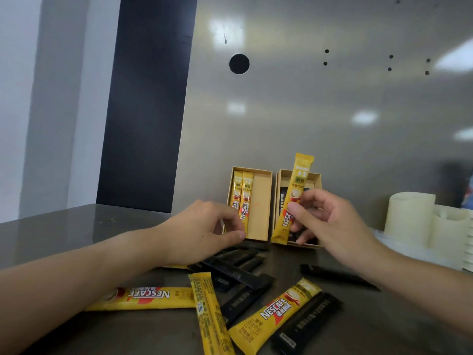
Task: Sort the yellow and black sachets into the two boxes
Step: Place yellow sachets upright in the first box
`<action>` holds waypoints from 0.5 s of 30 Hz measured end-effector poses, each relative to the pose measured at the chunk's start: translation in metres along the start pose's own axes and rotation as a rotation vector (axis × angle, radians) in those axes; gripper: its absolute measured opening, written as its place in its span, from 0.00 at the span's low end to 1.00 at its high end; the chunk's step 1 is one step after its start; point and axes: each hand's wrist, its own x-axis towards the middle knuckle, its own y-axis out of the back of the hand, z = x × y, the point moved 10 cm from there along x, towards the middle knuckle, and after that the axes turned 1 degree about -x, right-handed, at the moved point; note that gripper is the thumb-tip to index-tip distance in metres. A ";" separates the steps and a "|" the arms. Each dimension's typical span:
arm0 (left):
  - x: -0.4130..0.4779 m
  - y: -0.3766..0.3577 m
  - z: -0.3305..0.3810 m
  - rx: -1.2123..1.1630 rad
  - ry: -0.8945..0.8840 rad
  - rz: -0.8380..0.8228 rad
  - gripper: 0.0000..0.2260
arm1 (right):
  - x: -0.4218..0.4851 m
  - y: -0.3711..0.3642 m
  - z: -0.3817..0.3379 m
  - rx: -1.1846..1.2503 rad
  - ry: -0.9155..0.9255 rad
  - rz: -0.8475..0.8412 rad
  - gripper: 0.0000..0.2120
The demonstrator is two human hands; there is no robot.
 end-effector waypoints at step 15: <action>0.001 0.002 -0.008 -0.019 0.032 0.011 0.06 | 0.097 -0.069 -0.003 -0.829 0.105 0.033 0.05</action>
